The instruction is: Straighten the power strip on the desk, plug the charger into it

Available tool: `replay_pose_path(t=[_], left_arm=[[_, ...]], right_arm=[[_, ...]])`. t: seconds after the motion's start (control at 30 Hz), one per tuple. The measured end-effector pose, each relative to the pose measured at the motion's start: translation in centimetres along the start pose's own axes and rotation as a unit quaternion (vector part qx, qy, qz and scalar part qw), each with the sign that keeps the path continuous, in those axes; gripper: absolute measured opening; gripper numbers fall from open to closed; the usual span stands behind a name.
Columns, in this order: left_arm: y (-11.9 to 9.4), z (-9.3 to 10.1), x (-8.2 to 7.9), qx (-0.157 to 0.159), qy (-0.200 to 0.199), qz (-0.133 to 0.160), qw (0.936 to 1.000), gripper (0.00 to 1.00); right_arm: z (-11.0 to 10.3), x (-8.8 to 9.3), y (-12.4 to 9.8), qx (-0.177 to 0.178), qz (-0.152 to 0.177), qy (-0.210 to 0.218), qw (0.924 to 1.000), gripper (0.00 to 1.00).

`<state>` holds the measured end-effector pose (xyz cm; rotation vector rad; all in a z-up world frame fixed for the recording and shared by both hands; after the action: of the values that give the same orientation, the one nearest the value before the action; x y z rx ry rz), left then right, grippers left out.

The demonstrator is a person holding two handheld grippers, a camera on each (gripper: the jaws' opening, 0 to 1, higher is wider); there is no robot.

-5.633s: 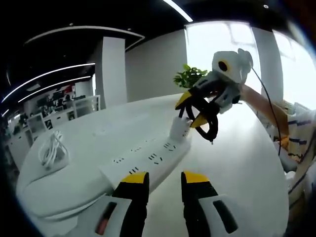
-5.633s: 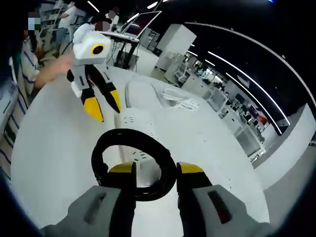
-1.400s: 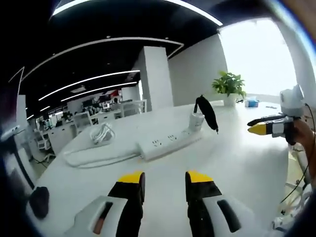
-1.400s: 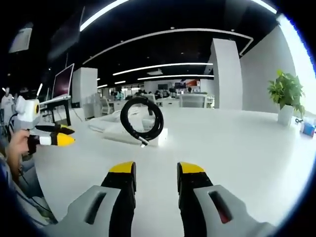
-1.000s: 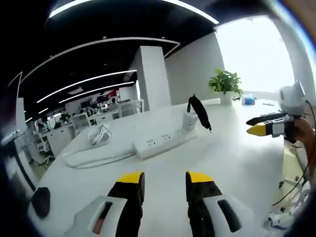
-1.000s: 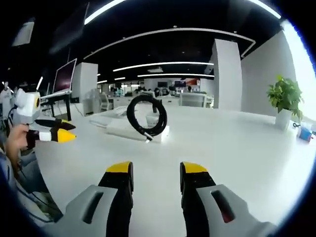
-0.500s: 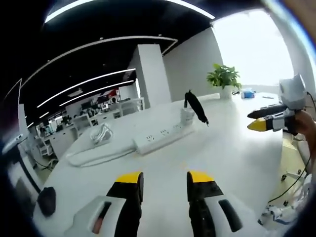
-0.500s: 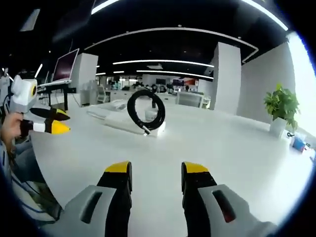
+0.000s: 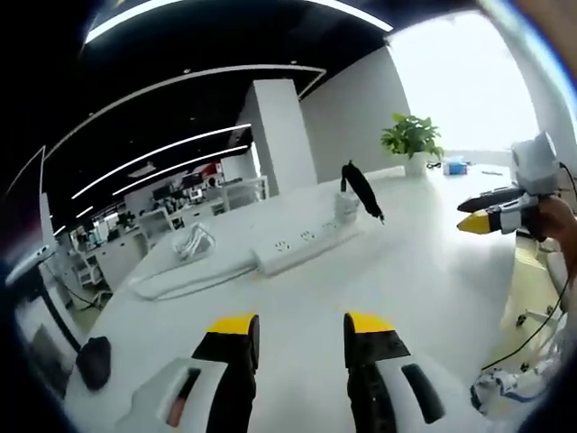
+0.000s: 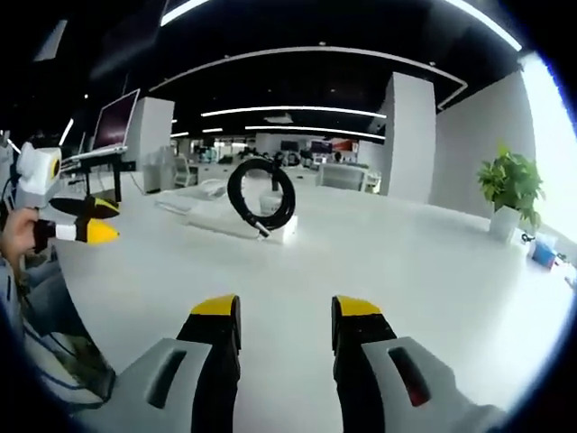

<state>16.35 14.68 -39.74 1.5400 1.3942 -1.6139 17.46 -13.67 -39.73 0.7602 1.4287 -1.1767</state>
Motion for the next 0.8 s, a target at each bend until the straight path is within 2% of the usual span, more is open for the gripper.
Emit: replay_pose_path(t=[0.13,0.3,0.8], left_arm=[[-0.07,0.70,-0.13,0.012,-0.001,0.001,0.9999,0.38],[-0.38,1.07,-0.04,0.017,-0.006,-0.002,0.9998,0.38],[-0.97,0.69,0.65,-0.009,-0.033,-0.005,0.9994,0.38]], right_arm=[[-0.01,0.46,0.22,-0.003,-0.007,0.006,1.0000,0.39],[0.31,0.51,-0.14,0.010,-0.006,0.009,0.9999,0.39],[0.88,0.33,-0.31,0.032,0.003,0.025,0.9992,0.39]])
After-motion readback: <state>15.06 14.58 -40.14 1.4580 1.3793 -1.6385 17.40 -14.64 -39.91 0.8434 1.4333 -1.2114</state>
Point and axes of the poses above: the point that each gripper's makers call its tool centre point, and the gripper's own axes: y roughly forward along the fingers, z roughly to its right, x roughly out of its underside, the point moved 3 cm from there along -y, roughly backward along the fingers, and after that the axes turned 3 degrees about y, right-handed, at the moved point
